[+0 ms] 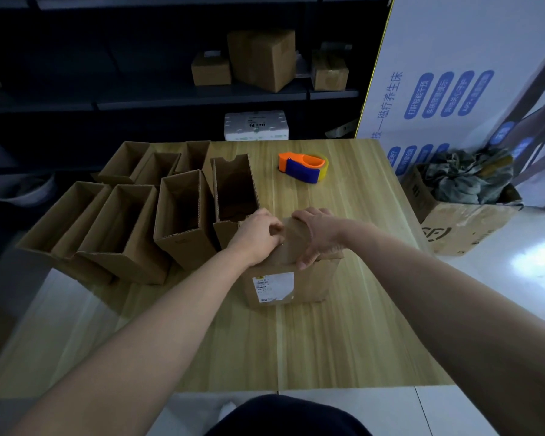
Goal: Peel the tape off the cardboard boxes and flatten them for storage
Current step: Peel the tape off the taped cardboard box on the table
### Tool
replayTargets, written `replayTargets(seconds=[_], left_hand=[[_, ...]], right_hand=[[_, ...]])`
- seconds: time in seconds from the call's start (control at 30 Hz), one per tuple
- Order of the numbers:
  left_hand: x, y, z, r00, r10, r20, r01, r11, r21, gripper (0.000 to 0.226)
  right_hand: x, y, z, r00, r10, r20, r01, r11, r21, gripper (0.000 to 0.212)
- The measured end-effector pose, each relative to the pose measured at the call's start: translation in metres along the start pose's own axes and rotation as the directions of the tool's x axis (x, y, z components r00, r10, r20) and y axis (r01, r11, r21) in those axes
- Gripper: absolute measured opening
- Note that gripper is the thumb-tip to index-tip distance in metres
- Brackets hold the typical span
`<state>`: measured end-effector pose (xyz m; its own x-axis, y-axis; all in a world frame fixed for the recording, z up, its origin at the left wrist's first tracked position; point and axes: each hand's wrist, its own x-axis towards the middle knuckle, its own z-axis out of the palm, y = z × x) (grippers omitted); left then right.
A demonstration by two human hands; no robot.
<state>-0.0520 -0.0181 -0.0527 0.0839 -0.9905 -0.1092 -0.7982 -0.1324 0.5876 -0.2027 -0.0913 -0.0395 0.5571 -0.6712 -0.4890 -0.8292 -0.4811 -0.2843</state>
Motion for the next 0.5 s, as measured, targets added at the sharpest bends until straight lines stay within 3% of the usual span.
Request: replayTargets(seconds=[0.33,0.5], left_hand=[[-0.0001,0.0017,0.0011,0.999,0.040,0.010,-0.041,0.997,0.068,0.007],[0.0003,0.0016,-0.0006,0.998,0.043,0.054,-0.047,0.996,0.075,0.007]], right_hand=[[-0.0056,-0.0047,0.0005,1.000,0.028,0.013,-0.028,0.998,-0.054,0.123],[-0.0087,-0.0061,0.0007,0.999,0.040,0.009,-0.040,0.998,-0.055,0.122]])
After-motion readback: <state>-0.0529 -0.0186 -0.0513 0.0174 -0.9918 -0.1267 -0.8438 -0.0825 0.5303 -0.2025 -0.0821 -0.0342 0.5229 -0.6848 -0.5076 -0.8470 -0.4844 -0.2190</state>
